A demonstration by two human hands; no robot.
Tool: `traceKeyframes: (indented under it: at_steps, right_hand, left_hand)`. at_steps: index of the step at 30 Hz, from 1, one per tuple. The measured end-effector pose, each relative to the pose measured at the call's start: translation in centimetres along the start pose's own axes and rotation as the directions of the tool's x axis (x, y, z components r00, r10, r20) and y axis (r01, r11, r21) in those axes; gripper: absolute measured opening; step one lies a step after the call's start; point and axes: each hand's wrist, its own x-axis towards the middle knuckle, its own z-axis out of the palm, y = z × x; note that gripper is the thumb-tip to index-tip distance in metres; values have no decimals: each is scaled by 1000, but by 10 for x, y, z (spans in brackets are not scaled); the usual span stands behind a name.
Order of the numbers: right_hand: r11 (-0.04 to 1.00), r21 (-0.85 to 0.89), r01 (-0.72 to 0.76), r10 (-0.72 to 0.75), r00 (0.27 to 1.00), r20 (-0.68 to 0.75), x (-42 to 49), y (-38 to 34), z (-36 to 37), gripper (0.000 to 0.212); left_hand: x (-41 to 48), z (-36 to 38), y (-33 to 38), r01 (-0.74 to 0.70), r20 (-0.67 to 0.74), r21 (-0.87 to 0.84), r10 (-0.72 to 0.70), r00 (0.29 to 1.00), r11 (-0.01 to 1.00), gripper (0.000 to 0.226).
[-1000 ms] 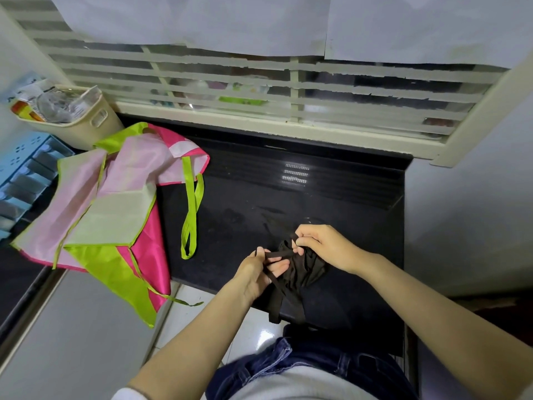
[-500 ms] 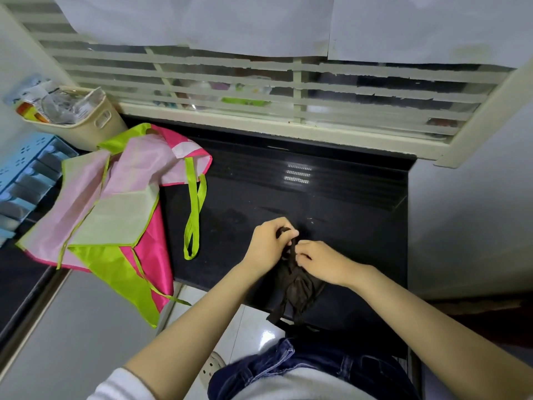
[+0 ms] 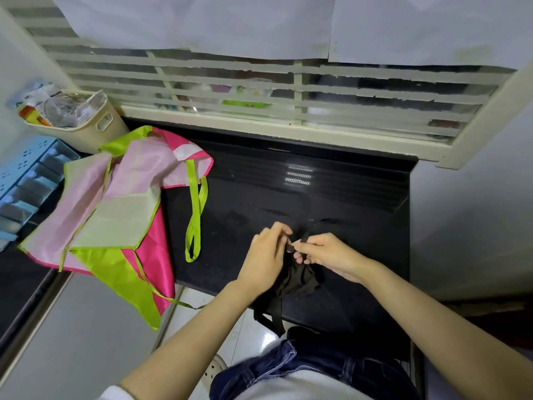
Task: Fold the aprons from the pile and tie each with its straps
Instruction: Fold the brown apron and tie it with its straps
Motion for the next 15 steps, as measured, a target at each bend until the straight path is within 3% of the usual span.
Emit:
traceKeyframes:
  at_steps: [9,15]
  right_hand:
    - [999,27,46,-46,999,9,0,0,-14,14]
    - [990,-118,71,-71,997,1,0,-6,-10,12]
  left_hand:
    - [1,-1,-1,213,252,-171,-167,953,962,26]
    - [6,2,-1,208,222,-162,-170,960,965,22]
